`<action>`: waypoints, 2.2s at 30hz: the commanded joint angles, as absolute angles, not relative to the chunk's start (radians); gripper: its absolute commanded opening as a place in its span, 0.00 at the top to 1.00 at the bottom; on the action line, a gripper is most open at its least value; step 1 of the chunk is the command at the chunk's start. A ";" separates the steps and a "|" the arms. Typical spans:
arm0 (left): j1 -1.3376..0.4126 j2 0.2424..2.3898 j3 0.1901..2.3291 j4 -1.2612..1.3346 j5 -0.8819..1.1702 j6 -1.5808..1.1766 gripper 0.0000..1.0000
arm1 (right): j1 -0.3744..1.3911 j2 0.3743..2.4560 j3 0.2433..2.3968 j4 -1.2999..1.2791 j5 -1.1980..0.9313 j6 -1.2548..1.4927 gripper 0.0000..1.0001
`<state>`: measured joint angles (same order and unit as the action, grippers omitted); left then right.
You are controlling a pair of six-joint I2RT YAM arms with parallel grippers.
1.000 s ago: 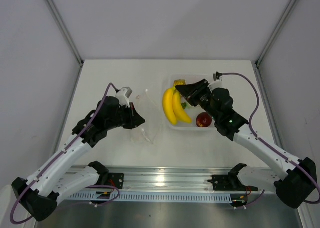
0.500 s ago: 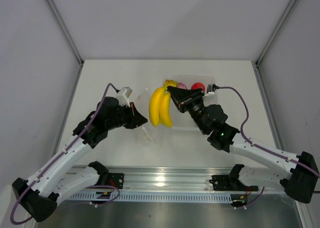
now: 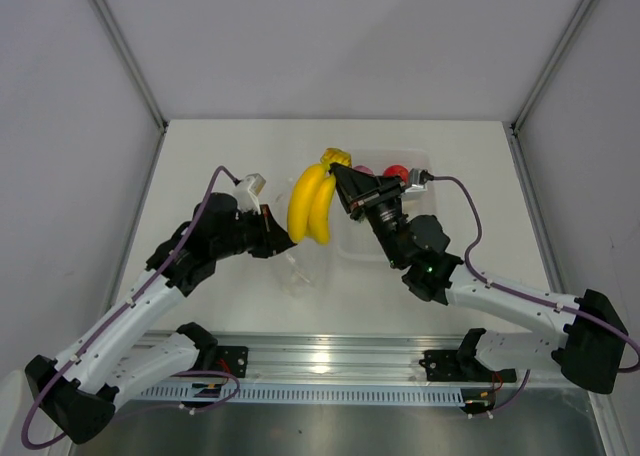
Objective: Place the food in the zip-top bag and seal the zipper
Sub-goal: Place the fake fruit in the zipper food storage bag.
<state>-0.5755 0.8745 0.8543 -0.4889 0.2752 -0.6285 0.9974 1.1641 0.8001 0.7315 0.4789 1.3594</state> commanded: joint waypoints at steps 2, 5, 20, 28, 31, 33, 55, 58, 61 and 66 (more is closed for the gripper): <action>-0.565 0.880 0.864 -0.453 0.305 -0.640 0.99 | 1.008 1.177 0.822 0.830 0.531 1.365 1.00; -0.560 0.873 0.861 -0.453 0.314 -0.647 0.99 | 1.022 1.172 0.830 0.813 0.558 1.333 1.00; -0.552 0.815 0.873 -0.456 0.382 -0.664 0.99 | 1.005 1.269 0.719 1.026 0.557 1.250 1.00; -0.549 0.802 0.850 -0.443 0.379 -0.663 1.00 | 1.019 1.210 0.715 0.904 0.588 1.120 1.00; -0.543 0.804 0.851 -0.449 0.377 -0.655 1.00 | 1.019 1.192 0.745 0.819 0.548 1.043 1.00; -0.540 0.802 0.859 -0.453 0.376 -0.652 0.99 | 1.016 1.195 0.771 0.750 0.511 0.976 1.00; -0.537 0.822 0.893 -0.443 0.371 -0.669 0.99 | 1.104 1.267 0.941 0.328 0.482 0.635 0.98; -0.537 0.827 0.888 -0.436 0.379 -0.676 0.99 | 1.103 1.252 0.916 0.322 0.473 0.608 0.89; -0.537 0.831 0.890 -0.428 0.385 -0.681 0.99 | 1.106 1.258 0.920 0.292 0.460 0.581 0.60; -0.537 0.830 0.899 -0.423 0.385 -0.684 0.99 | 1.111 1.276 0.960 0.218 0.457 0.565 0.27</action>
<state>-0.5381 0.8383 0.8532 -0.4789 0.3542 -0.6628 1.1015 1.2697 0.9295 0.2668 0.4541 0.6151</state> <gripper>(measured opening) 0.005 0.706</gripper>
